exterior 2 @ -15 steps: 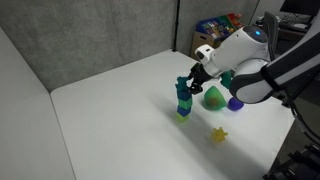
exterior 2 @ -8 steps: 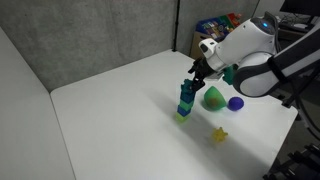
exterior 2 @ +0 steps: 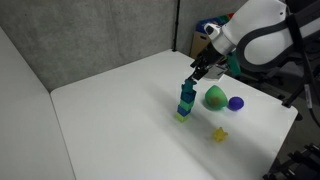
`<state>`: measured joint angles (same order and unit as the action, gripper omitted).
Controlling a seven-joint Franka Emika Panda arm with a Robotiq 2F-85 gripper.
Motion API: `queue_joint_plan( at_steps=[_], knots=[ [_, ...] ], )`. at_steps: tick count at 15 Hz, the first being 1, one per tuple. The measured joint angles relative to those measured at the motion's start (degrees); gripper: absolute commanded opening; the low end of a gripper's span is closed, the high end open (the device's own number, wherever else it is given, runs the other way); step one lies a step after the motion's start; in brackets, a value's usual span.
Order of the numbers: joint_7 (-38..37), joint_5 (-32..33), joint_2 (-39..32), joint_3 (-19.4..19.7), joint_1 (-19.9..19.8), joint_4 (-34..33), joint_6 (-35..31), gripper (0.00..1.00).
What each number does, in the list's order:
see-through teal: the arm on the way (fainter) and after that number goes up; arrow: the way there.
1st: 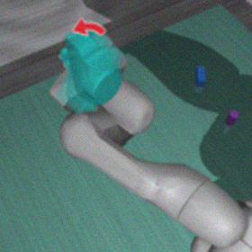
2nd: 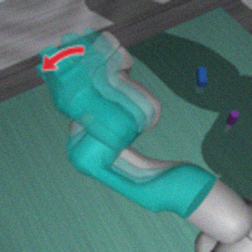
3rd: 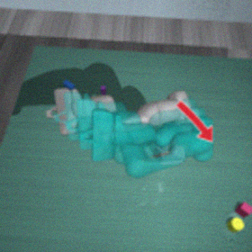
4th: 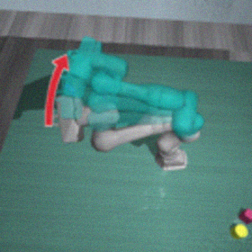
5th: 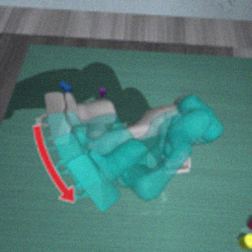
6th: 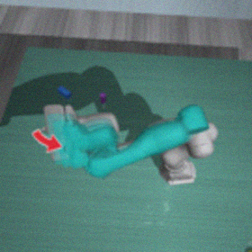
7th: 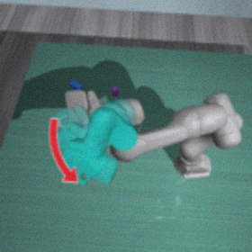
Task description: Put the dark green toy on top of the stacked toy blocks
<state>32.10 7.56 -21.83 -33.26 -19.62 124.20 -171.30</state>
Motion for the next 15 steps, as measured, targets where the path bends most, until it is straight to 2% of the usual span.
queue_joint_plan(
  at_steps=[3,6,7,9,11,15],
  knots=[
    [1.97,-5.44,0.89,-6.01,-7.34,-1.26,6.55,1.00],
    [2.07,-9.29,2.62,-7.89,-11.53,-3.06,14.37,1.00],
    [2.53,-11.91,3.48,-7.30,-11.68,-3.91,17.37,1.00],
    [4.09,-17.63,5.84,-3.59,-9.67,-5.91,24.16,1.00],
    [4.16,-21.09,8.45,1.98,-5.70,-7.87,31.44,1.00],
    [3.68,-22.92,13.47,14.22,3.59,-9.96,43.56,1.00]
  ],
)
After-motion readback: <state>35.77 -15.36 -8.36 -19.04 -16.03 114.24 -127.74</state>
